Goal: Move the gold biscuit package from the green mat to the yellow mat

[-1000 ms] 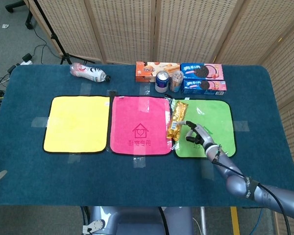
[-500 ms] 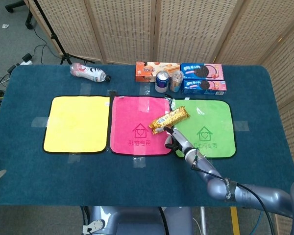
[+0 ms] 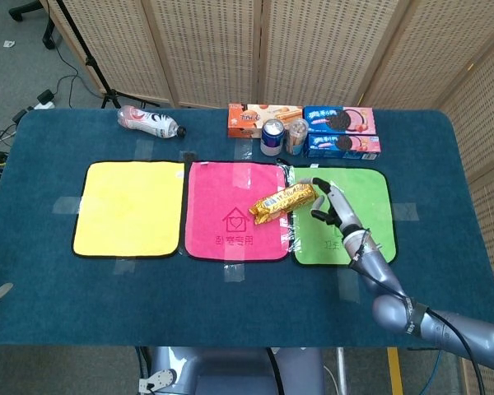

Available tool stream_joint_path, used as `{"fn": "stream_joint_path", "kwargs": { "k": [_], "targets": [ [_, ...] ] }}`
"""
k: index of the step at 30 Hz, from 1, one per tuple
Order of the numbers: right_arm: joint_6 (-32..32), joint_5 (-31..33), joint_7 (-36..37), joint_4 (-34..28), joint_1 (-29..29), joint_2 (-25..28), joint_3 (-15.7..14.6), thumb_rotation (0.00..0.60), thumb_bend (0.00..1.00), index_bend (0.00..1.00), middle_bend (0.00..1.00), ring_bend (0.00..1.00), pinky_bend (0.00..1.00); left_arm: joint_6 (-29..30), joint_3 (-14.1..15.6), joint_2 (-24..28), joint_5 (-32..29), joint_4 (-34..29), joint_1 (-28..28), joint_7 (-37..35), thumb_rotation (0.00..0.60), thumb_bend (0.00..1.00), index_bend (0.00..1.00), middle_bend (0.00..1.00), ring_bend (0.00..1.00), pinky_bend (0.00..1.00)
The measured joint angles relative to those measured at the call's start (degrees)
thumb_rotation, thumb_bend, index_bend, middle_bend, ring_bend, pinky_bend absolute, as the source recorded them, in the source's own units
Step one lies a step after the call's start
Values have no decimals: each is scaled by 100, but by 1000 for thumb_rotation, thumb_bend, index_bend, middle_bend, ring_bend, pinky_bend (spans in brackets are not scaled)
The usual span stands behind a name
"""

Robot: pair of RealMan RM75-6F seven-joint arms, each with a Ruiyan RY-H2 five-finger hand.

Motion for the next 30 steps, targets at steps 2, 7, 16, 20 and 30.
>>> {"fn": "stream_joint_path", "kwargs": {
  "k": [2, 7, 16, 20, 30],
  "targets": [
    [-140, 112, 14, 468, 31, -98, 31, 600, 1000, 205, 119, 0, 22, -26, -22, -25, -38, -37, -32, 143, 600, 46, 0, 0, 0, 0],
    [-595, 372, 39, 1555, 111, -421, 83, 600, 1000, 205, 119, 0, 22, -160, -81, -75, -197, -141, -125, 401, 600, 46, 0, 0, 0, 0],
    [-1430, 622, 37, 2731, 267, -1134, 136, 600, 1000, 247, 123, 0, 75, -404, -140, -145, -462, -186, -241, 656, 600, 47, 0, 0, 0, 0],
    [-1509, 611, -27, 2706, 333, -1305, 170, 600, 1000, 247, 123, 0, 75, -465, -143, -160, -502, -190, -272, 693, 600, 47, 0, 0, 0, 0],
    [-1104, 643, -353, 1986, 516, -1531, 230, 600, 1000, 247, 126, 0, 97, -512, -150, -137, -533, -133, -272, 523, 600, 49, 0, 0, 0, 0]
  ]
}}
